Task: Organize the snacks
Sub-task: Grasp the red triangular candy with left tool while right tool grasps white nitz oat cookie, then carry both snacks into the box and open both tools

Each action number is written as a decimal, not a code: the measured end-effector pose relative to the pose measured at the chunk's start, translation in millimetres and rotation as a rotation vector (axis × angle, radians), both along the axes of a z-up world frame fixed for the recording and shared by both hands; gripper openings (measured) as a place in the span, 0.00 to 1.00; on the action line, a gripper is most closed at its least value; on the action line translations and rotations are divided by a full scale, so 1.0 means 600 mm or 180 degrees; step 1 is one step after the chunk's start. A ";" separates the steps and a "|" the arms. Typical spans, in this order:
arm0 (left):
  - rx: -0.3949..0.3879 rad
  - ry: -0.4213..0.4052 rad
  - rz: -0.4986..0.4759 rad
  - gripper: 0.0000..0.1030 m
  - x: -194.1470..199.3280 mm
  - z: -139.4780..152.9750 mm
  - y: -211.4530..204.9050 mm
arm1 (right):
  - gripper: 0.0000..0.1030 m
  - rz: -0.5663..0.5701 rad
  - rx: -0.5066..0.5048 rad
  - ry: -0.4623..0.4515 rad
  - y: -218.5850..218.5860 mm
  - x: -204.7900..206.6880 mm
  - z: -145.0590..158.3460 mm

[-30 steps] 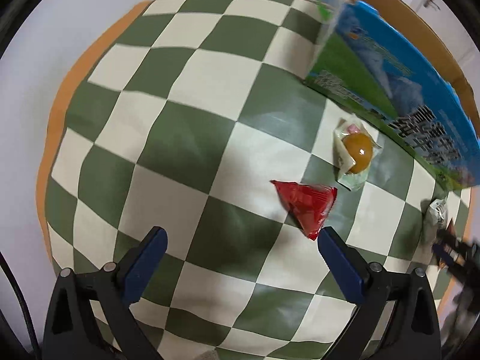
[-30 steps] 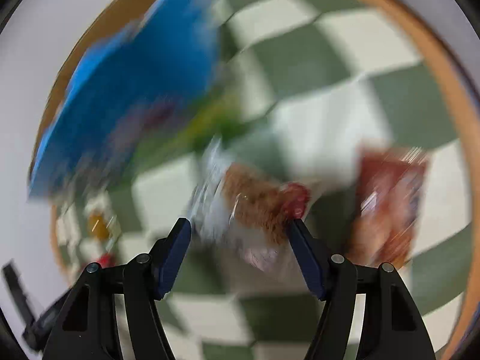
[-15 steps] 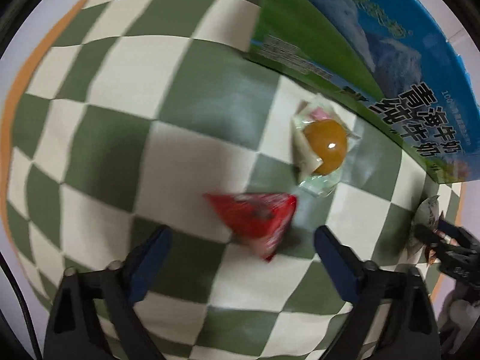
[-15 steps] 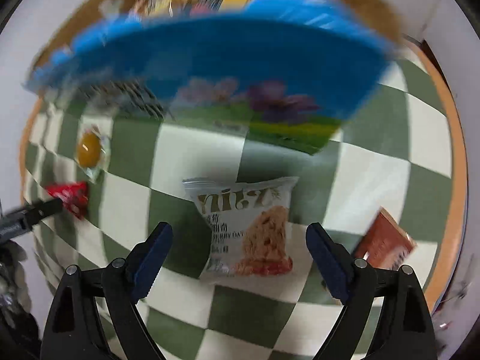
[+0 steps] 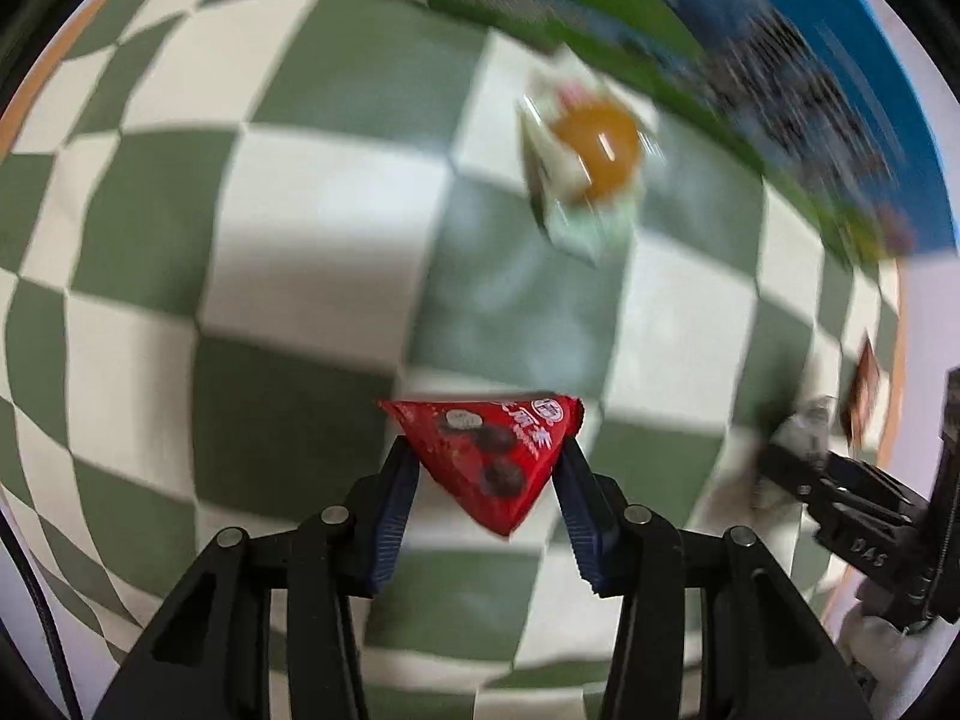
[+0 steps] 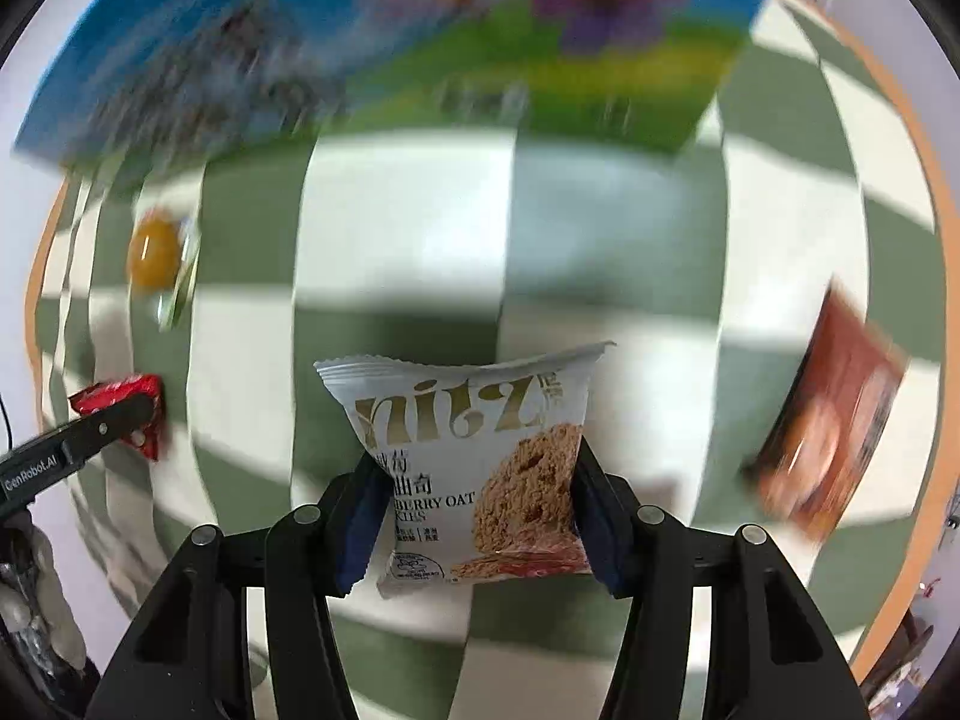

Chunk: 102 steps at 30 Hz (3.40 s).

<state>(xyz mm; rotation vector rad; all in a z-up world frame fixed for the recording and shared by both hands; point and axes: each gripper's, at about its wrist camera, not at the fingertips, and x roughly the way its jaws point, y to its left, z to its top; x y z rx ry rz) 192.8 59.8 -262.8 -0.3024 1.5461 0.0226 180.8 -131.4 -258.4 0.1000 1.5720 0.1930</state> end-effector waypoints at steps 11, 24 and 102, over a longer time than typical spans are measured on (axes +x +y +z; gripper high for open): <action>-0.0318 0.0237 0.0033 0.48 0.003 -0.061 0.004 | 0.73 -0.0288 0.0117 0.0171 -0.005 -0.044 -0.026; 0.0065 -0.0050 -0.0263 0.43 -0.012 -0.001 -0.066 | 0.56 -0.0143 -0.0136 -0.0204 0.063 -0.100 0.010; 0.0604 -0.1471 -0.0445 0.98 0.275 0.353 -0.066 | 0.95 -0.0200 -0.0373 -0.1325 0.068 0.228 0.349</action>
